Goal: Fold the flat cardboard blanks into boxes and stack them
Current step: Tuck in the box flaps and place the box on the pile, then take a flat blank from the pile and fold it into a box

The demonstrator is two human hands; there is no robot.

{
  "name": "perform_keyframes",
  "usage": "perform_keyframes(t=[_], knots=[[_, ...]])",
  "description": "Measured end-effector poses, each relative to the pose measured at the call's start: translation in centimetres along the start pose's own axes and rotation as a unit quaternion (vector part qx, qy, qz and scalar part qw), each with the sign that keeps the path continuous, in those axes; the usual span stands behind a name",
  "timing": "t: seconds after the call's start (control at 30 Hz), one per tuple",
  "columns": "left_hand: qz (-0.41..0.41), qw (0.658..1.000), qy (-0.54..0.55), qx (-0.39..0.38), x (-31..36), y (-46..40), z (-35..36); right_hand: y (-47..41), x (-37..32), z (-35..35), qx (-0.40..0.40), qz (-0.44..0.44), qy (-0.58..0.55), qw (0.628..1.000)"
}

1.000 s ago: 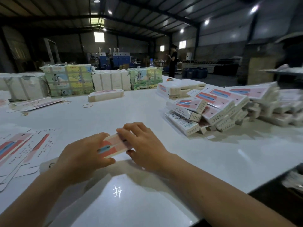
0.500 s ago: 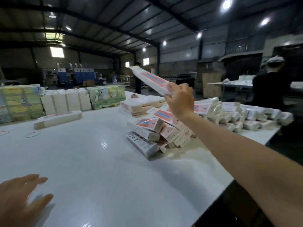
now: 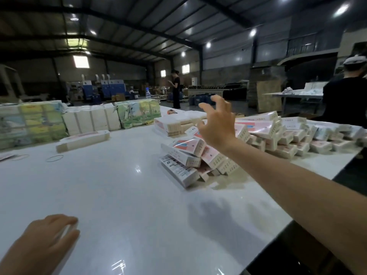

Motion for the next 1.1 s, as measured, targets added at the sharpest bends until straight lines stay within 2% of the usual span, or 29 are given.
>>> perform_keyframes(t=[0.07,0.1,0.17,0.37,0.43,0.5,0.57,0.6,0.7,0.8,0.83,0.93,1.1], knots=[[-0.033,0.999,0.026,0.008,2.6,0.3,-1.8,2.6,-6.4,2.2,-0.079,-0.118,-0.073,0.987],[-0.030,0.999,0.033,0.014,3.4,0.4,-2.3,5.0,-10.5,3.5,-0.121,-0.184,-0.113,0.969],[-0.014,0.999,0.037,0.009,4.4,0.9,-2.9,10.6,-16.8,6.9,-0.205,-0.259,-0.128,0.935],[-0.009,0.997,0.073,0.037,5.3,1.8,-3.8,19.6,-19.2,14.6,-0.366,-0.251,-0.072,0.893],[-0.015,0.997,0.076,0.011,5.5,1.6,-3.6,19.7,-19.0,15.0,-0.360,-0.254,-0.077,0.894],[-0.067,0.989,0.134,-0.009,3.7,0.9,-4.6,19.4,-18.7,15.1,-0.353,-0.245,-0.090,0.899],[-0.133,0.971,0.197,0.018,-0.2,-0.1,-7.6,19.3,-18.6,15.0,-0.345,-0.240,-0.100,0.902],[-0.170,0.967,0.185,0.043,-3.0,-0.3,-9.7,19.2,-18.7,15.0,-0.338,-0.239,-0.104,0.904],[-0.323,0.945,0.022,0.055,-13.1,1.9,-15.2,18.9,-18.9,14.6,-0.320,-0.233,-0.117,0.911],[-0.474,0.874,-0.107,-0.022,-20.8,6.6,-16.8,18.8,-19.2,14.2,-0.311,-0.214,-0.129,0.917],[-0.488,0.863,-0.121,-0.035,-22.0,7.3,-16.8,18.8,-19.1,14.4,-0.316,-0.209,-0.125,0.917],[-0.486,0.862,-0.138,-0.029,-23.6,6.6,-17.1,18.8,-19.0,15.1,-0.338,-0.197,-0.112,0.913],[-0.484,0.871,-0.079,-0.028,-25.0,5.2,-17.6,18.6,-18.7,15.0,-0.341,-0.178,-0.115,0.916]])
Point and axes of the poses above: each hand's wrist, its own y-axis away from the middle knuckle, its own z-axis out of the palm, x = y × z, the point moved 9 cm from there along -y, towards the middle knuckle, and after that the axes turned 3 degrees about y, right-handed, at the moved point
